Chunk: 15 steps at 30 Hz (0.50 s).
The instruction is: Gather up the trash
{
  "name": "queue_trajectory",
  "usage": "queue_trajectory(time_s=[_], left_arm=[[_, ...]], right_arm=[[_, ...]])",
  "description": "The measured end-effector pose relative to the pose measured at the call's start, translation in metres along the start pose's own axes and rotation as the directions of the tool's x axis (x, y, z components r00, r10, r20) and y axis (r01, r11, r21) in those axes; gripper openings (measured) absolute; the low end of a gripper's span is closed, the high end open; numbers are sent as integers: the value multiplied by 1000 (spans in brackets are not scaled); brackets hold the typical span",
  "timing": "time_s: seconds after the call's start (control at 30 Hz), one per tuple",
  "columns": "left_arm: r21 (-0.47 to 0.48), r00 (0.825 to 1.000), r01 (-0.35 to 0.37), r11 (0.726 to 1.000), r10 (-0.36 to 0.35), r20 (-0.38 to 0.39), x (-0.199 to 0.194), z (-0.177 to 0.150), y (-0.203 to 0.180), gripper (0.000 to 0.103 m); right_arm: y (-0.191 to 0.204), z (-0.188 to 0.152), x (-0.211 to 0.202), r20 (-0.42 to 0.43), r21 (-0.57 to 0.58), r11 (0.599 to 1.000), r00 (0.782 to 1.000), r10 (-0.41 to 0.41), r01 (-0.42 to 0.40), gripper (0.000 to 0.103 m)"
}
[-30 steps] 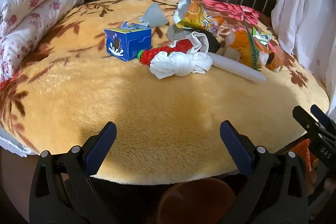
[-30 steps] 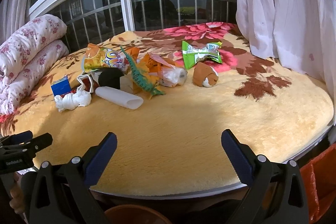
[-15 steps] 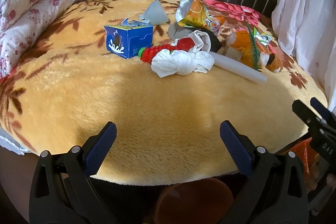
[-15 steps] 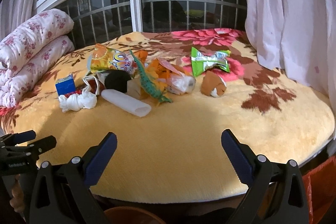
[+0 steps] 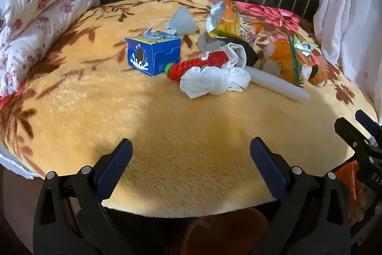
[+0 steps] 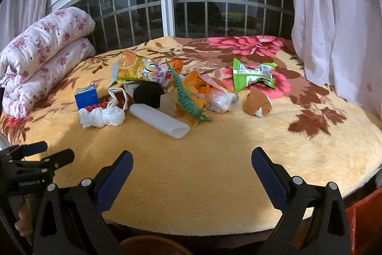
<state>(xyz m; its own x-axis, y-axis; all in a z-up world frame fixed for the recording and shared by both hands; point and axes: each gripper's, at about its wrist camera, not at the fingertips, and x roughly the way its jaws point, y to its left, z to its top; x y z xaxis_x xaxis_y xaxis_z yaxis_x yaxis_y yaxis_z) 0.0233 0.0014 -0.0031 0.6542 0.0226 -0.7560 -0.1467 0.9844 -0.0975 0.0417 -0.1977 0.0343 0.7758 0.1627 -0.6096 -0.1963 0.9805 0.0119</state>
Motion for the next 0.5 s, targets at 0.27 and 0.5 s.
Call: queue_trajectory(time_s=[0.27, 0.5], left_arm=[[4, 1000, -19, 1000, 19, 17, -2, 5, 3, 96], [5, 1000, -25, 1000, 25, 16, -2, 6, 5, 96]], right_arm=[[3, -1, -1, 0, -9, 1000, 1000, 1, -1, 98], [4, -1, -1, -1, -10, 1000, 1000, 3, -3, 98]])
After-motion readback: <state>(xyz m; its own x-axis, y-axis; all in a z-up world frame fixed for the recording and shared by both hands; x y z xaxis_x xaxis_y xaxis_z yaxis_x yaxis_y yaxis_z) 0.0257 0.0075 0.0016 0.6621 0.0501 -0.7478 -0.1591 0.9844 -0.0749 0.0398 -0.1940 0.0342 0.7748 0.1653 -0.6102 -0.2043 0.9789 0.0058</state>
